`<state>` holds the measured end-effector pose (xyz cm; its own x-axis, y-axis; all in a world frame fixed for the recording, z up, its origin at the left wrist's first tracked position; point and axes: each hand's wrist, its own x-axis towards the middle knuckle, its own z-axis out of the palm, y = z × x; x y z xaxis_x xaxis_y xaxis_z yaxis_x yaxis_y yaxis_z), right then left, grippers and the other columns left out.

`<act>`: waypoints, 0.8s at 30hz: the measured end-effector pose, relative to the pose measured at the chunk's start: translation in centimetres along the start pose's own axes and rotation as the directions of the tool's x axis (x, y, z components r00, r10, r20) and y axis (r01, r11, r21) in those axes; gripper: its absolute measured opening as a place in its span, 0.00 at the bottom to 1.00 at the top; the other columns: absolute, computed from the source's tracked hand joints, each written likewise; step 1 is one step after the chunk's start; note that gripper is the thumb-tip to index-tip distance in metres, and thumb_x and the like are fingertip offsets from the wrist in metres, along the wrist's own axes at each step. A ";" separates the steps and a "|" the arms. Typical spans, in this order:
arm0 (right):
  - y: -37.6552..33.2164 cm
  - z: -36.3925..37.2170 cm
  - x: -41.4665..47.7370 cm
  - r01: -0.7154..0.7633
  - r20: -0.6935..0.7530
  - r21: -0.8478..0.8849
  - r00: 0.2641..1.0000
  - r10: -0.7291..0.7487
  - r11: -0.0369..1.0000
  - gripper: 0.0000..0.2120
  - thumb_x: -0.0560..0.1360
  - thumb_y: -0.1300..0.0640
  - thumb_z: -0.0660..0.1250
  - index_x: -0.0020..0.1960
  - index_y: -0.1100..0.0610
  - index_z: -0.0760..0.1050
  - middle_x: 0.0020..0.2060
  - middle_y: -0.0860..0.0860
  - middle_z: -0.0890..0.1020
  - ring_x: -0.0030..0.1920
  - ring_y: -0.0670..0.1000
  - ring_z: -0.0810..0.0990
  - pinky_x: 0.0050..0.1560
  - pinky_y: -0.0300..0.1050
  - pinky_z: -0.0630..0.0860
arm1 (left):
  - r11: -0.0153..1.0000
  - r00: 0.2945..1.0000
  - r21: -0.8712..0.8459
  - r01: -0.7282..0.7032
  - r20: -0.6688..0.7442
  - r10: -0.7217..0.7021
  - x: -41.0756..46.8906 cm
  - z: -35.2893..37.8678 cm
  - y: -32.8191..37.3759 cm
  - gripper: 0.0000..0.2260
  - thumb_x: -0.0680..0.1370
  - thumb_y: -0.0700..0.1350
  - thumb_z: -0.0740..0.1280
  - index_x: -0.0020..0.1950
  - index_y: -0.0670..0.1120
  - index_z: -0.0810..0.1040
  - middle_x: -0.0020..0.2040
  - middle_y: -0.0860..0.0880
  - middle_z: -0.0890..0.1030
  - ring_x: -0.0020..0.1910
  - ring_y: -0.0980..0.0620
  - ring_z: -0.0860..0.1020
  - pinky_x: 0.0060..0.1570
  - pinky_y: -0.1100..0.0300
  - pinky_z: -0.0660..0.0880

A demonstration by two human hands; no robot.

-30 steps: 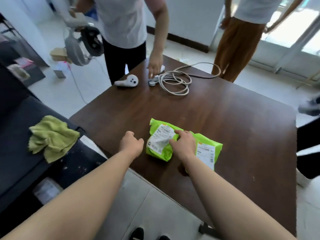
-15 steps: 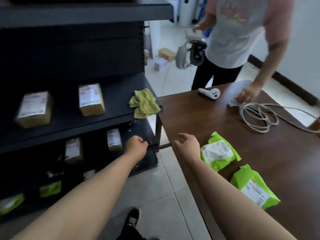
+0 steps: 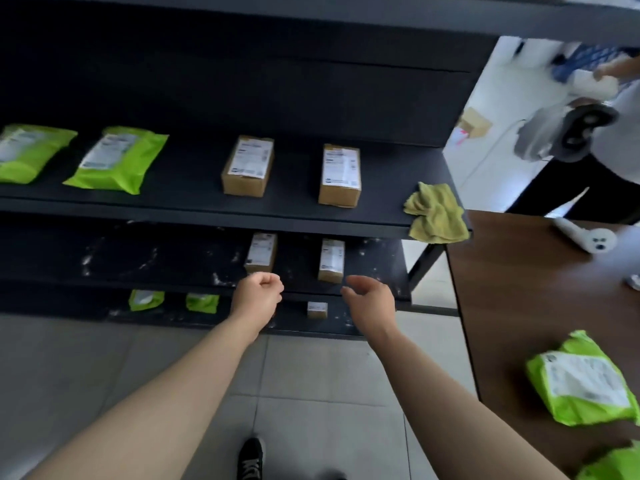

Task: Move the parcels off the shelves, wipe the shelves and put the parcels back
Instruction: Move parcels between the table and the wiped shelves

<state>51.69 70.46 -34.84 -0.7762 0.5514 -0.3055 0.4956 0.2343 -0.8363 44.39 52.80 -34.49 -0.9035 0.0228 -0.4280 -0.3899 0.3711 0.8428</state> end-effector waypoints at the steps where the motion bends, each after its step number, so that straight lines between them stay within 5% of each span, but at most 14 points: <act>1: -0.3 1.5 0.4 -0.009 0.008 0.002 1.000 0.009 1.000 0.13 0.76 0.56 0.67 0.60 0.53 0.79 0.54 0.48 0.82 0.48 0.45 0.80 0.51 0.41 0.77 | 1.000 1.000 -0.012 0.003 -0.021 -0.004 0.9 -1.2 -0.5 0.05 0.79 0.42 0.63 0.46 0.50 0.76 0.47 0.49 0.82 0.44 0.52 0.80 0.42 0.59 0.76; 6: -0.8 8.4 3.0 -0.075 0.042 0.006 0.996 0.075 0.997 0.13 0.75 0.56 0.68 0.59 0.53 0.80 0.51 0.47 0.83 0.41 0.43 0.80 0.40 0.34 0.74 | 1.000 0.998 -0.023 0.013 -0.055 -0.014 5.9 -5.8 -2.6 0.04 0.79 0.41 0.63 0.52 0.46 0.77 0.47 0.49 0.81 0.43 0.52 0.79 0.45 0.59 0.76; 11: 0.0 13.7 6.2 -0.125 0.033 -0.007 0.992 0.125 0.992 0.13 0.74 0.56 0.69 0.58 0.54 0.81 0.51 0.48 0.83 0.43 0.44 0.80 0.47 0.40 0.76 | 0.999 0.999 0.022 0.033 -0.009 -0.033 12.5 -7.4 -4.8 0.06 0.78 0.41 0.65 0.54 0.46 0.78 0.48 0.48 0.81 0.48 0.48 0.80 0.51 0.53 0.77; 15: 2.7 17.4 10.4 -0.162 0.010 -0.047 0.987 0.163 0.986 0.11 0.73 0.59 0.68 0.54 0.58 0.82 0.48 0.55 0.84 0.44 0.54 0.81 0.45 0.41 0.75 | 0.996 1.000 0.088 0.008 -0.003 -0.007 18.7 -6.5 -8.1 0.07 0.77 0.40 0.67 0.54 0.46 0.79 0.52 0.46 0.81 0.51 0.48 0.79 0.50 0.58 0.76; 17: 4.2 18.9 12.4 -0.172 0.000 -0.074 0.985 0.172 0.982 0.11 0.73 0.59 0.68 0.55 0.57 0.82 0.49 0.54 0.84 0.42 0.51 0.81 0.41 0.37 0.75 | 0.993 1.000 0.120 -0.011 -0.002 0.012 21.4 -5.6 -10.2 0.08 0.76 0.40 0.68 0.55 0.45 0.79 0.53 0.47 0.81 0.48 0.52 0.78 0.45 0.64 0.73; 21: 6.8 21.5 16.6 -0.153 -0.036 -0.121 0.988 0.150 0.981 0.08 0.73 0.61 0.68 0.51 0.59 0.82 0.46 0.55 0.84 0.41 0.51 0.81 0.44 0.47 0.79 | 0.967 0.999 0.249 -0.054 0.005 0.055 26.8 -3.1 -13.7 0.12 0.76 0.41 0.68 0.59 0.44 0.78 0.56 0.47 0.81 0.50 0.54 0.77 0.48 0.63 0.73; 24: 8.8 22.8 19.7 -0.094 -0.049 -0.143 0.995 0.088 0.985 0.13 0.74 0.59 0.67 0.57 0.54 0.81 0.44 0.50 0.83 0.38 0.47 0.79 0.41 0.39 0.76 | 0.925 0.996 0.373 -0.076 -0.009 0.086 30.5 -1.0 -15.3 0.17 0.75 0.45 0.69 0.63 0.45 0.76 0.60 0.46 0.79 0.54 0.49 0.78 0.49 0.59 0.76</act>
<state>31.86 65.15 -58.65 -0.7097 0.6084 -0.3552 0.6171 0.2934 -0.7301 22.61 46.87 -60.13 -0.9351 0.0465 -0.3514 -0.2252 0.6876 0.6903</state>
